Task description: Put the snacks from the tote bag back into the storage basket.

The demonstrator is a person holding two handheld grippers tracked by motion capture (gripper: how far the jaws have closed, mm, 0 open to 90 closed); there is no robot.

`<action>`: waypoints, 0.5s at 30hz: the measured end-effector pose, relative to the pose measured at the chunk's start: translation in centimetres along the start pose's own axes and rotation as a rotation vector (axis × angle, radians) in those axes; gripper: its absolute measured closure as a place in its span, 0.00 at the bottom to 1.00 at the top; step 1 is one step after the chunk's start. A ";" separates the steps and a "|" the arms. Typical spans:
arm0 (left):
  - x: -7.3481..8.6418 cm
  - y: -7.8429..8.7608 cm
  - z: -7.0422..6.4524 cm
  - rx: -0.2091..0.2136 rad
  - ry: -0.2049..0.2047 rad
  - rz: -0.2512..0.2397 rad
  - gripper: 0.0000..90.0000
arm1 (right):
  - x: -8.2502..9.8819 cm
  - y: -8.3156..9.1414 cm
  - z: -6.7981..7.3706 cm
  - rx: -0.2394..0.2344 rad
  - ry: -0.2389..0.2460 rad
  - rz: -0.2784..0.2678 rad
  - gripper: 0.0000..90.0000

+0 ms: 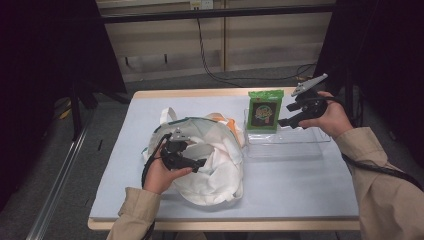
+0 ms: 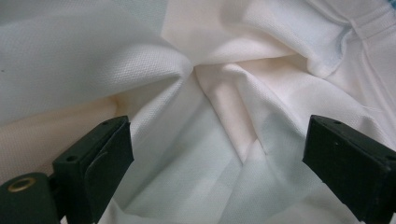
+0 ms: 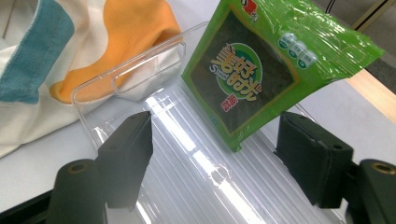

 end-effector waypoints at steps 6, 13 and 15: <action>-0.1 0.1 -0.2 0.008 0.006 -0.002 0.09 | -0.2 0.4 1.0 -0.025 0.007 -0.018 0.27; -0.1 0.1 -0.3 0.010 0.003 -0.002 0.09 | 0.2 0.6 2.0 -0.033 0.017 -0.011 0.25; -0.2 0.1 -0.3 0.010 0.005 -0.010 0.09 | 0.3 0.7 2.3 -0.045 0.022 -0.015 0.24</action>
Point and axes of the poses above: each handheld gripper's, and its own axes: y roughly backward along the jaws, x roughly out of its underside, z roughly to its left, the point moved 8 cm from there along -y, roughly forward along the jaws, and after that the axes turned 2 degrees about -y, right-handed, at the moved point
